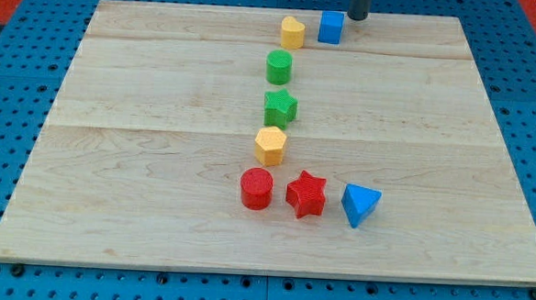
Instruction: Move the blue cube to the left side of the yellow hexagon
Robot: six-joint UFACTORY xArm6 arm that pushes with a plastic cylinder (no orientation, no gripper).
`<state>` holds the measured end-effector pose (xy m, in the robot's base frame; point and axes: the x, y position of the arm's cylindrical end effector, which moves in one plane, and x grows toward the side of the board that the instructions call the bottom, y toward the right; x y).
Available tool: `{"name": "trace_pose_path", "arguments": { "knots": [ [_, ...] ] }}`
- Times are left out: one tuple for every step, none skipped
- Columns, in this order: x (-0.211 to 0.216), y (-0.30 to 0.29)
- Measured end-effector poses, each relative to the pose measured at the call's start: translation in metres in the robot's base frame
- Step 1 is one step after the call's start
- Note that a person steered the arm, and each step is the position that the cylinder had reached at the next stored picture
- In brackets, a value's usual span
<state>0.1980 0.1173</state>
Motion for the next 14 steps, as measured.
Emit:
{"name": "trace_pose_path", "arguments": {
  "knots": [
    [0.023, -0.005],
    [0.04, -0.004],
    [0.047, 0.002],
    [0.027, -0.05],
    [-0.001, -0.087],
    [-0.004, -0.12],
    [-0.001, -0.11],
    [0.026, -0.172],
    [0.064, -0.244],
    [0.03, -0.253],
    [0.001, -0.285],
    [0.083, -0.304],
    [0.182, -0.302],
    [0.148, -0.298]
  ]
}}
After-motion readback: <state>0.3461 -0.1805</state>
